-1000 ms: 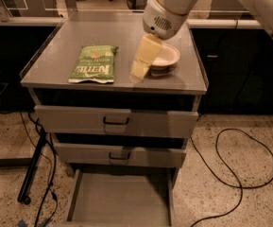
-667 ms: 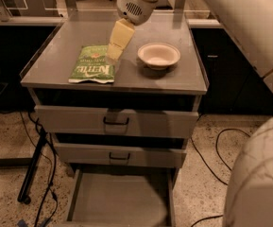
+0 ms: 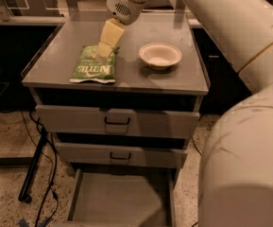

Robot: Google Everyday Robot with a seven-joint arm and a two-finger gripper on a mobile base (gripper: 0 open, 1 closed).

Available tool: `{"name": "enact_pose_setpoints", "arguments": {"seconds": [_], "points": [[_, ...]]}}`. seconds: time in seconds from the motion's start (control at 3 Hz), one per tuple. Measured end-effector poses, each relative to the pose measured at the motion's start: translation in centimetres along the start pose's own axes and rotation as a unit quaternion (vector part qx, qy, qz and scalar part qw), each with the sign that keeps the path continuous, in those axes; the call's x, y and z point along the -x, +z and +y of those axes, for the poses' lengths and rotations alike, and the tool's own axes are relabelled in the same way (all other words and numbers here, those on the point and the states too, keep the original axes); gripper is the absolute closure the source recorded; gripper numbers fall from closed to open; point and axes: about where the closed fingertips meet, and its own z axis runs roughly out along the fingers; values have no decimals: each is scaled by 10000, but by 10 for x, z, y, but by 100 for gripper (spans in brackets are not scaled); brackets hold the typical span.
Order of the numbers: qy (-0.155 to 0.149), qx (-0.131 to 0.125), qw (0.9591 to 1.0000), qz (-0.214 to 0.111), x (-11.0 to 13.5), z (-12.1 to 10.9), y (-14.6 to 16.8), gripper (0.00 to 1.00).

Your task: Place green jalapeno chip bag into bottom drawer

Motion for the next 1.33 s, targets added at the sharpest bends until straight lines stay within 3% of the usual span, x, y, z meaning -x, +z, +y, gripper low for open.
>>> {"name": "enact_pose_setpoints", "arguments": {"seconds": [0.67,1.33], "points": [[-11,317,9994,146,24,-29,64,0],[-2,446,9988,204,28,-30,86,0]]}}
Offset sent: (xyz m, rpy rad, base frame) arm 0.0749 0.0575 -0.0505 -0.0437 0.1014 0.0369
